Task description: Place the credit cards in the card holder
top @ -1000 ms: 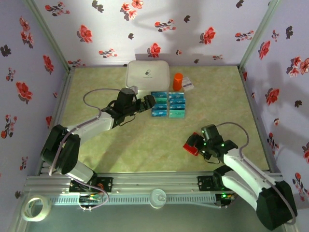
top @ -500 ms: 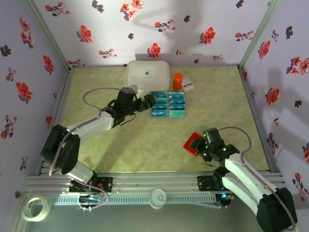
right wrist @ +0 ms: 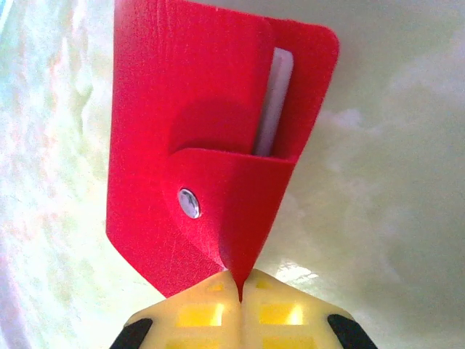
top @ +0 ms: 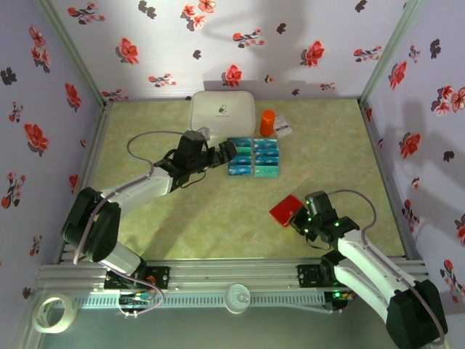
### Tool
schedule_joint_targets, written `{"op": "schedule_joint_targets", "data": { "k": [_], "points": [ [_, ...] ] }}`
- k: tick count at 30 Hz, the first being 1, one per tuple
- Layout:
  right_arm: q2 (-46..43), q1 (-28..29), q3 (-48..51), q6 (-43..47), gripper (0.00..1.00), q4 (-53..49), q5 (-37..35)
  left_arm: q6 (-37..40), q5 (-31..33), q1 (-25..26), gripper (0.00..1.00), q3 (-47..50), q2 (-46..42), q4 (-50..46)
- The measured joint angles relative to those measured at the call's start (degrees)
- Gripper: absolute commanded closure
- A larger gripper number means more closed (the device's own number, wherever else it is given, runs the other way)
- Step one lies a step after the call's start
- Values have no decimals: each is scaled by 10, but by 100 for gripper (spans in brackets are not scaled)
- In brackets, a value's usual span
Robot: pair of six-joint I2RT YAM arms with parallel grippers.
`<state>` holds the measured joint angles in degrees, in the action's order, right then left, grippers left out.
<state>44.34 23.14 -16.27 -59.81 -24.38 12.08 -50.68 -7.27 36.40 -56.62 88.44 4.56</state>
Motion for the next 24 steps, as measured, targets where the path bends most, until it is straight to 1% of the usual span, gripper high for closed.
{"op": "schedule_joint_targets", "data": {
  "k": [7, 12, 15, 18, 21, 24],
  "points": [
    [21, -5, -21, 23, 100, 11, 27, 2, 3, 0, 0, 0, 1, -7],
    [30, -5, -76, 52, 100, 27, 79, 10, -1, -11, 0, 3, -12, -30],
    [31, -5, -105, 63, 100, 43, 109, 15, -20, -28, 0, 7, -27, -34],
    [31, -5, -115, 70, 100, 58, 124, 16, -29, -38, 0, 7, -34, -34],
    [68, 0, -153, 80, 100, 55, 163, 16, -67, -47, 0, 13, -41, -33],
    [104, 16, -206, 97, 100, 74, 191, 16, -100, -53, 0, 13, -45, -31]
  ]
}}
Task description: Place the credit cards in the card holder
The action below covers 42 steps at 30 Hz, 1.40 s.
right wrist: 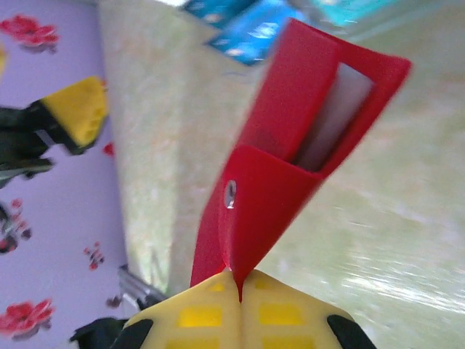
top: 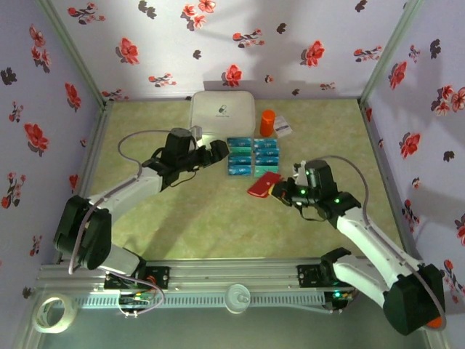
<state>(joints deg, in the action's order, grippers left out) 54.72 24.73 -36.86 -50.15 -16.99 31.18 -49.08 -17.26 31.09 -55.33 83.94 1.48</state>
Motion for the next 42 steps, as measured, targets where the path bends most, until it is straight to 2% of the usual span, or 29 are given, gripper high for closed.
{"op": "schedule_joint_targets", "data": {
  "k": [8, 15, 21, 32, 42],
  "points": [
    [89, 70, -87, 22, 100, 69, 38, -1, -75, -9, 0, 0, -3, 24],
    [141, 112, -98, 15, 100, 119, 42, -20, -121, -17, 1, 22, -3, 74],
    [158, 130, -107, 0, 100, 148, 42, -45, -147, -24, 7, 45, -3, 107],
    [169, 139, -122, 0, 100, 166, 42, -140, -206, -37, 40, 83, 33, 260],
    [171, 139, -122, 0, 100, 168, 39, -195, -227, -38, 67, 94, 51, 357]
  ]
}}
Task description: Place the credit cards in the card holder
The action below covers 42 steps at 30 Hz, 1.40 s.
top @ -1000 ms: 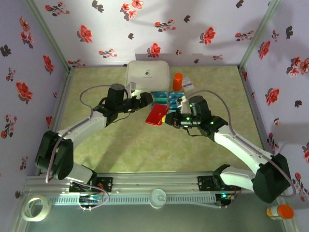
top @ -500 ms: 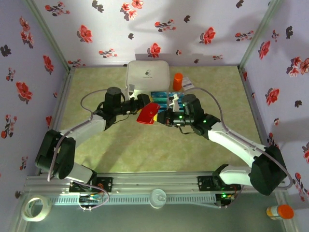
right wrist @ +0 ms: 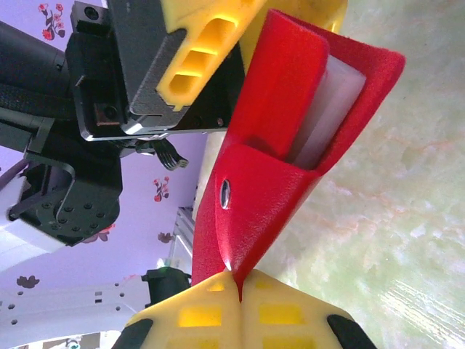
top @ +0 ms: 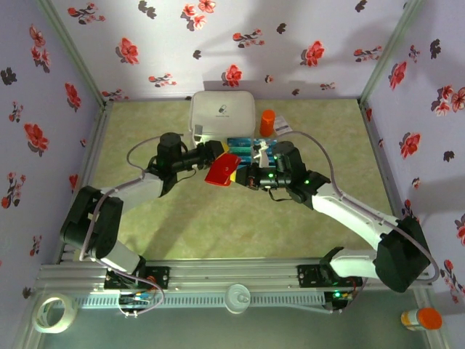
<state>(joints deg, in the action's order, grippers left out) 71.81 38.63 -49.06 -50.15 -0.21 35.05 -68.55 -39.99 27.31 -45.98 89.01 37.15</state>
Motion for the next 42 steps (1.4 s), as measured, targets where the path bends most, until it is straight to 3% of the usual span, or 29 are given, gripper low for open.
{"op": "schedule_joint_targets", "data": {
  "k": [6, 12, 14, 17, 21, 26, 31, 42],
  "points": [
    [0, 0, 0, 0, 100, 0, -3, -27, -7, -1, 80, 17, 21, 42],
    [5, 0, 0, 0, 100, 0, -3, -39, -8, -3, 100, 22, 22, 64],
    [8, 0, 0, 0, 100, 0, -3, -40, -8, -3, 100, 22, 22, 67],
    [11, 0, 0, 1, 65, -3, -6, -40, -8, -6, 100, 23, 22, 69],
    [12, -7, 0, 21, 46, -26, -19, -32, -6, -9, 100, 33, 20, 68],
    [0, -23, -7, 58, 41, -115, -75, 19, 34, -15, 100, 43, -16, -4],
    [4, -3, -59, 89, 38, -202, -149, 73, 99, -3, 100, 42, -64, -78],
    [110, 76, -195, 119, 29, -239, -273, 92, 199, 33, 100, 39, -74, -147]
  ]
}}
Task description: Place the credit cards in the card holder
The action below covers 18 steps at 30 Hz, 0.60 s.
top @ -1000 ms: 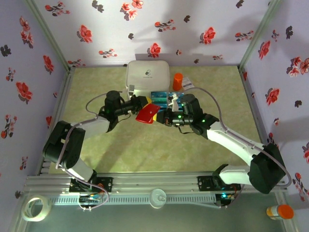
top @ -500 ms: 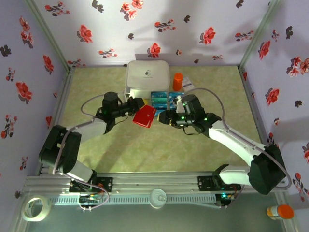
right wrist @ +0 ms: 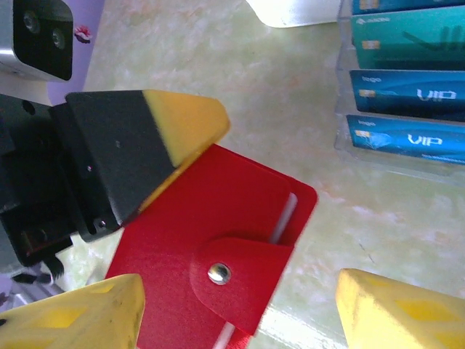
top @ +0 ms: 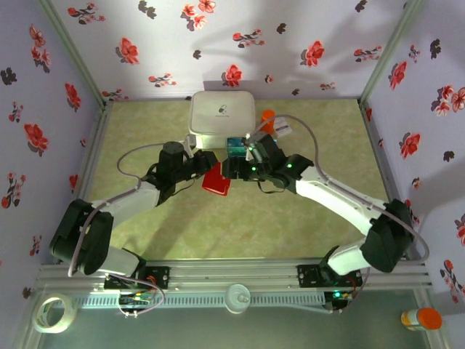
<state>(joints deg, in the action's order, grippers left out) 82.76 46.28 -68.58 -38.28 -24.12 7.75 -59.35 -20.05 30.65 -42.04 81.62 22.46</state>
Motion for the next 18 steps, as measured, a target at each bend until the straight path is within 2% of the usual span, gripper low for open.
{"op": "schedule_joint_targets", "data": {
  "k": [7, 11, 18],
  "points": [
    [76, 36, -50, 4, 30, -15, -49, -1, 33, 4, 100, -2, -2, -11],
    [106, 40, -52, 3, 34, -16, -71, -2, 45, 6, 100, -2, -8, -13],
    [101, 44, -25, -8, 41, -6, -120, -3, 56, 9, 100, -2, -16, -17]
  ]
}}
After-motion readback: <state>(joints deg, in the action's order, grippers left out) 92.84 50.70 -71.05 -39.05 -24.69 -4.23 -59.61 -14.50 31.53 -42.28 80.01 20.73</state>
